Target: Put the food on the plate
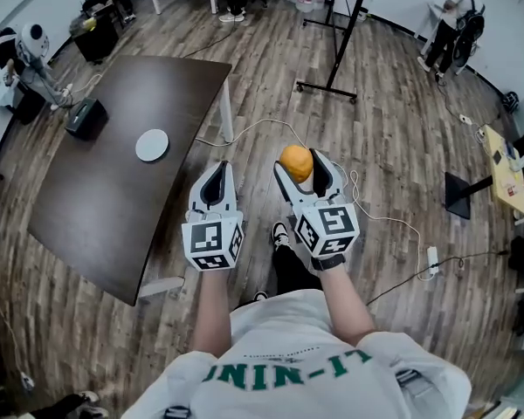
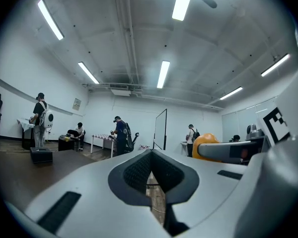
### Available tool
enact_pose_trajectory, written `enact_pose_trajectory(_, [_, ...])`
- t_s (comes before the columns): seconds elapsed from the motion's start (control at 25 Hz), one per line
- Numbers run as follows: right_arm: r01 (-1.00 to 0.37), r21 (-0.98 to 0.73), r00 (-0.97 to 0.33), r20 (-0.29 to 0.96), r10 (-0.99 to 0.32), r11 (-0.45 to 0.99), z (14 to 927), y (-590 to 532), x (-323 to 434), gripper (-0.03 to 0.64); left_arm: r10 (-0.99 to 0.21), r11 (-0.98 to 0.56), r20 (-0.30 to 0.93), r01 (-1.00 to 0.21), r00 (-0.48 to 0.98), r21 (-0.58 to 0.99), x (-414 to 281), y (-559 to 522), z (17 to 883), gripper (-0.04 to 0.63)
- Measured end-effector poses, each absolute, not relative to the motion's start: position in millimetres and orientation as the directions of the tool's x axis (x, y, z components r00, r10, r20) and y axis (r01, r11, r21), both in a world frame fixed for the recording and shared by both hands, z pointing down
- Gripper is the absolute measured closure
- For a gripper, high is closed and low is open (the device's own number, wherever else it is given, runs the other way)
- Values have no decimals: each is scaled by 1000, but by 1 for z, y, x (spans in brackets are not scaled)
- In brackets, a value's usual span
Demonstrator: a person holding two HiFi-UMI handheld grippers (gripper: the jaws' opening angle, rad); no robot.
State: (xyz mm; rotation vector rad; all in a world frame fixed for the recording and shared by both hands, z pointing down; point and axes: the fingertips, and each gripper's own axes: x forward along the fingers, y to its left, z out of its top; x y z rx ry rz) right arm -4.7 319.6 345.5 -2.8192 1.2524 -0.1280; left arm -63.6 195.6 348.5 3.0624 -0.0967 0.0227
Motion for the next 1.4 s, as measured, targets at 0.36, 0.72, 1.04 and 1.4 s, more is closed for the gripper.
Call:
enact_pose_trajectory(0.36, [-861, -128, 488, 63, -870, -492, 354, 212, 139, 288, -239, -966, 45, -243, 970, 87, 62, 112, 358, 584])
enact_pose_trajectory(0.72, [-970, -145, 191, 33, -981, -194, 339, 77, 224, 287, -506, -859, 39, -508, 861, 59, 128, -1, 343, 584])
enact_pose_trajectory(1.04, [-981, -160, -123, 74, -990, 109, 359, -37, 188, 287, -712, -694, 84, -717, 697, 68, 87, -84, 361, 584])
enact_pose_trajectory(1.4, [-931, -144, -352, 123, -928, 335, 384, -159, 122, 287, -844, -526, 80, -847, 531, 74, 21, -185, 380, 584])
